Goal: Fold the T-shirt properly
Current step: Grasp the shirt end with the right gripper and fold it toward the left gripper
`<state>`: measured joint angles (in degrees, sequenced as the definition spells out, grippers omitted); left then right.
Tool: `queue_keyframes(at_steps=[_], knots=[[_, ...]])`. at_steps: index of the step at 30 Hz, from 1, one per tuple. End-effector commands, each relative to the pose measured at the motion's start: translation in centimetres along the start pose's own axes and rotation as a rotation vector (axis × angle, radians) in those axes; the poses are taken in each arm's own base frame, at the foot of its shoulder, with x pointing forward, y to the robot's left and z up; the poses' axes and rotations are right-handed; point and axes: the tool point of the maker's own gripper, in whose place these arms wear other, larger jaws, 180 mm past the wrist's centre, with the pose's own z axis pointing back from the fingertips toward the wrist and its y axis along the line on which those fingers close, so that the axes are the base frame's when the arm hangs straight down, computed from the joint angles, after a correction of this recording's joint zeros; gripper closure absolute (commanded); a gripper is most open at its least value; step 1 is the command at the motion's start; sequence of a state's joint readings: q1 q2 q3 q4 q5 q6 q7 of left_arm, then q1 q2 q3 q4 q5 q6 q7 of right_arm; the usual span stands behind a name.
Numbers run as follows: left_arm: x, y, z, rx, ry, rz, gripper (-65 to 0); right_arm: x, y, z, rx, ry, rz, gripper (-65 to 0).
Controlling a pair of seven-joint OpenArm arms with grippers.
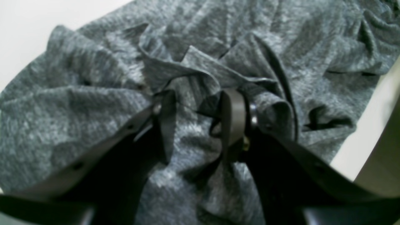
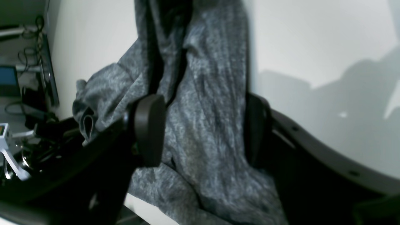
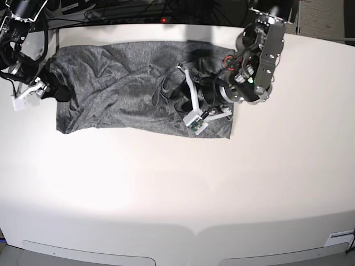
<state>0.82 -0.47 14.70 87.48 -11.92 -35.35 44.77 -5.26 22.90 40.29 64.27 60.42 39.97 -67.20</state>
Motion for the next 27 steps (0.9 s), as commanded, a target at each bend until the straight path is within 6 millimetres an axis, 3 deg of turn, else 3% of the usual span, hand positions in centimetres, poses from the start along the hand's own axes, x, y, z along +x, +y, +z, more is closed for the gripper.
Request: queue_keyframes(at_steps=[1, 4, 7, 14, 23, 27], knots=[[1.7, 0.2, 0.2, 0.01, -0.052, -0.026, -22.5, -0.7, -0.2, 0.1, -0.018, 0.066, 0.025, -32.9], [1.5, 0.5, 0.2, 0.028, -0.043, -0.029, -22.5, -2.2, 0.9, -0.5, 0.023, 0.142, 0.032, -20.5], [1.6, 0.7, 0.2, 0.036, -0.046, -0.014, -22.5, -2.0, 1.9, -0.7, 0.075, 0.135, 0.025, -1.0], [0.7, 0.2, 0.3, -0.006, 0.042, 0.017, -22.5, 1.6, 5.7, -0.6, 0.228, 0.023, 0.044, 0.0], [4.2, -0.2, 1.7, 0.002, -0.056, -0.032, -22.5, 5.2, 7.9, -1.0, 0.273, -0.043, 0.094, 0.0], [5.8, -0.4, 2.7, 0.015, -0.099, -0.066, -22.5, 5.5, 9.1, -1.5, 0.303, -0.038, 0.11, 0.0]])
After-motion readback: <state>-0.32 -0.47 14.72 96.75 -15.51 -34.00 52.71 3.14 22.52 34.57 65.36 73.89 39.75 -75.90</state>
